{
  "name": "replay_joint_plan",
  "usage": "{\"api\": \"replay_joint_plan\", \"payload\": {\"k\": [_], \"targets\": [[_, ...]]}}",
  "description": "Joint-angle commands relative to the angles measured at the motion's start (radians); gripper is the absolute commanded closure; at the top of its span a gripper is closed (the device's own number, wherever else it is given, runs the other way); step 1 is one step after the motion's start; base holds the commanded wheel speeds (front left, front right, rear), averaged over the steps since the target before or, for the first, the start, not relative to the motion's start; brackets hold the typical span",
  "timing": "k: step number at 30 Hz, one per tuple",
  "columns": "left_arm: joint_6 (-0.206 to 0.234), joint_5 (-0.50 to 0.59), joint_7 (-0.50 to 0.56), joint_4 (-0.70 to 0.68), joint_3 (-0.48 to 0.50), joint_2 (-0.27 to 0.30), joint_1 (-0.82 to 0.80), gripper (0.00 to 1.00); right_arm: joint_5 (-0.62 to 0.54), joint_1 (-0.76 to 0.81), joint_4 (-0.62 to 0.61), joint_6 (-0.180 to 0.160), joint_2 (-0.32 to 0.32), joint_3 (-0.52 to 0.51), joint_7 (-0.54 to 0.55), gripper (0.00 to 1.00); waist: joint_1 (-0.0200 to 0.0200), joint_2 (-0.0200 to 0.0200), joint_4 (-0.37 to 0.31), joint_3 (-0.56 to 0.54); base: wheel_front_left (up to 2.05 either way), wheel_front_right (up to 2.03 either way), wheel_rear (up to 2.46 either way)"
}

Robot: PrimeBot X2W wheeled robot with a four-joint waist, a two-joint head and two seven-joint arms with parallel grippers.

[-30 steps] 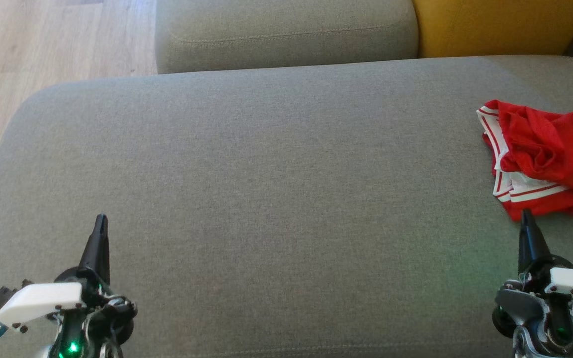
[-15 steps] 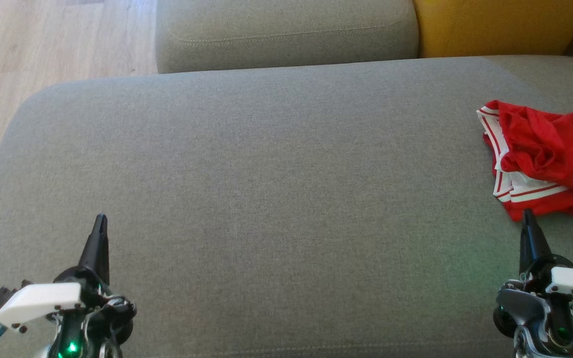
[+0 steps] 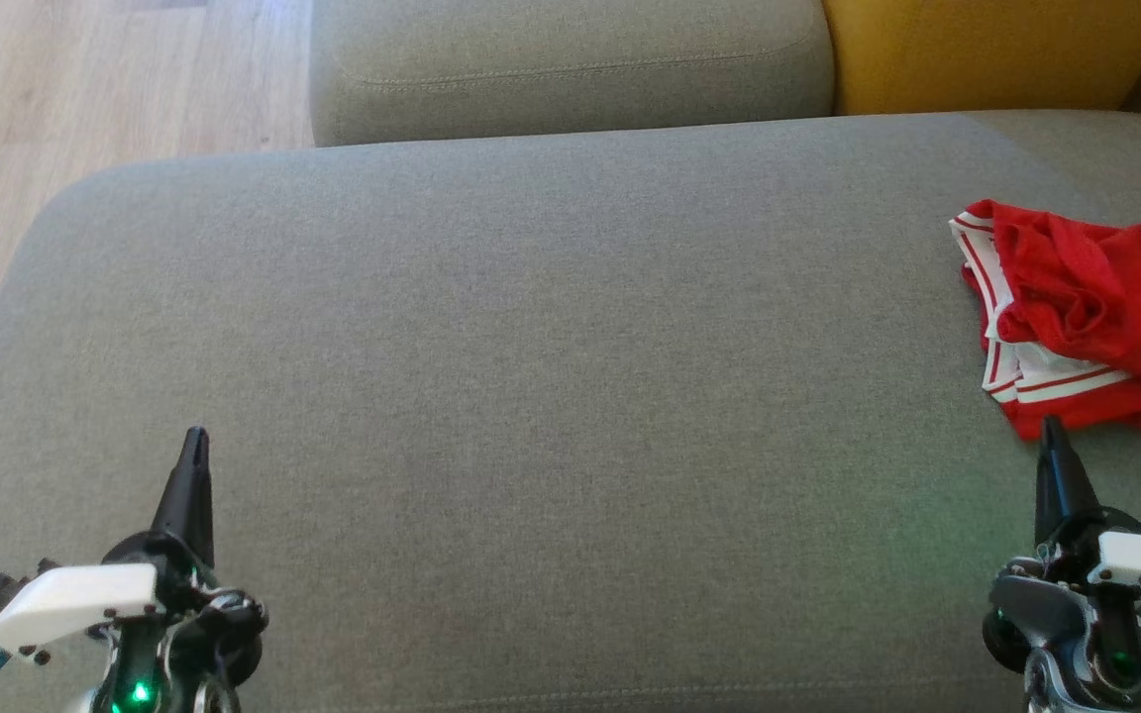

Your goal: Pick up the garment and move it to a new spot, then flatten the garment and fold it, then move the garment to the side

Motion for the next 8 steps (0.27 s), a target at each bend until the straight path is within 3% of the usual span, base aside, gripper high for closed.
{"api": "replay_joint_plan", "payload": {"k": [1,8], "targets": [[-0.007,0.001,0.006,-0.026,0.036,0.006,-0.053,1.00,0.000,-0.050,-0.030,-0.001,-0.012,0.018,0.005,1.00,0.0000,0.0000,0.000,0.000,0.00,0.00,0.00],[-0.007,0.002,0.007,-0.026,0.037,0.005,-0.054,1.00,-0.002,-0.050,-0.030,-0.001,-0.010,0.016,0.007,1.00,0.0000,0.0000,0.000,0.000,0.00,0.00,0.00]]}}
